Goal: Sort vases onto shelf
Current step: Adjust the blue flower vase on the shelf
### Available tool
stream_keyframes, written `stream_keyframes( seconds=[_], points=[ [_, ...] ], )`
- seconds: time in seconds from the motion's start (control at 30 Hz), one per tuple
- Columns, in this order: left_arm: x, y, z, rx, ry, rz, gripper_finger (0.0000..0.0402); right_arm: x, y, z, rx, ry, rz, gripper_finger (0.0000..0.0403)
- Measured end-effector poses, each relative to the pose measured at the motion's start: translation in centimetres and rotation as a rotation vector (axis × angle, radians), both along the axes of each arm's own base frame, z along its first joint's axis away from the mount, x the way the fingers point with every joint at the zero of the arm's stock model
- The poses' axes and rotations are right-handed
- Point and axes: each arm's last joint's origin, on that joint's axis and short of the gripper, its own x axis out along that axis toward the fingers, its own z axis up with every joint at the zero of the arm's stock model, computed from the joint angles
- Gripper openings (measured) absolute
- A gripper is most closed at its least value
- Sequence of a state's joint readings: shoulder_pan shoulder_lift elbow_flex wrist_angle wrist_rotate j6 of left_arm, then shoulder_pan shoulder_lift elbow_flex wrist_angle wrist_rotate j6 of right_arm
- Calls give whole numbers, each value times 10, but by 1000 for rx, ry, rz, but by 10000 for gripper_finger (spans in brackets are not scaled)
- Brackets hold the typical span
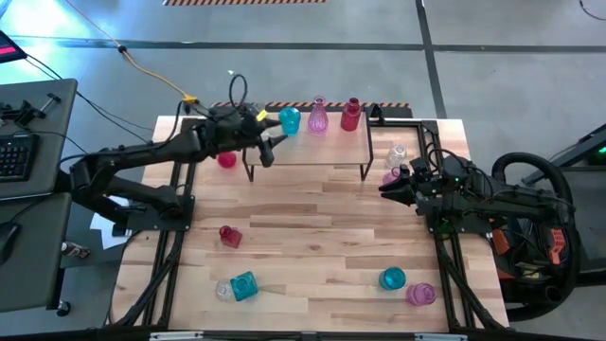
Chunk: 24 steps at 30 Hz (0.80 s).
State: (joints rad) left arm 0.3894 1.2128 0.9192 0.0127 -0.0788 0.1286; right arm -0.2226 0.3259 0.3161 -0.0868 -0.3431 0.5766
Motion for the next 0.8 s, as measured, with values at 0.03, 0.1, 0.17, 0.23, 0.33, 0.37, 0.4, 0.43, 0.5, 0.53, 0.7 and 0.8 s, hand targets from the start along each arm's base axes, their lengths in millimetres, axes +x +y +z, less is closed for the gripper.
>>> stream_keyframes(
  seconds=[0.03, 0.1, 0.17, 0.23, 0.33, 0.37, 0.4, 0.43, 0.5, 0.53, 0.7, 0.8],
  points=[
    [3, -1, -3, 3, 16, 2, 200, 0, 0, 0, 0, 0, 0, 114],
    [9, -2, -10, 0, 44, 12, 200, 0, 0, 0, 0, 0, 0, 114],
    [14, -2, -16, -8, 64, 28, 200, 0, 0, 0, 0, 0, 0, 114],
    [20, 0, -23, -23, 78, 51, 200, 0, 0, 0, 0, 0, 0, 114],
    [27, 4, -34, -44, 92, 73, 200, 0, 0, 0, 0, 0, 0, 114],
    [30, 6, -36, -42, 89, 86, 200, 0, 0, 0, 0, 0, 0, 114],
    [32, 7, -38, -39, 86, 94, 200, 0, 0, 0, 0, 0, 0, 114],
    [34, 8, -41, -40, 90, 100, 200, 0, 0, 0, 0, 0, 0, 114],
    [37, 11, -46, -41, 97, 108, 200, 0, 0, 0, 0, 0, 0, 114],
    [38, 12, -47, -41, 95, 110, 200, 0, 0, 0, 0, 0, 0, 114],
    [41, 14, -50, -34, 89, 133, 200, 0, 0, 0, 0, 0, 0, 114],
    [43, 17, -53, -37, 84, 144, 200, 0, 0, 0, 0, 0, 0, 114]
  ],
)
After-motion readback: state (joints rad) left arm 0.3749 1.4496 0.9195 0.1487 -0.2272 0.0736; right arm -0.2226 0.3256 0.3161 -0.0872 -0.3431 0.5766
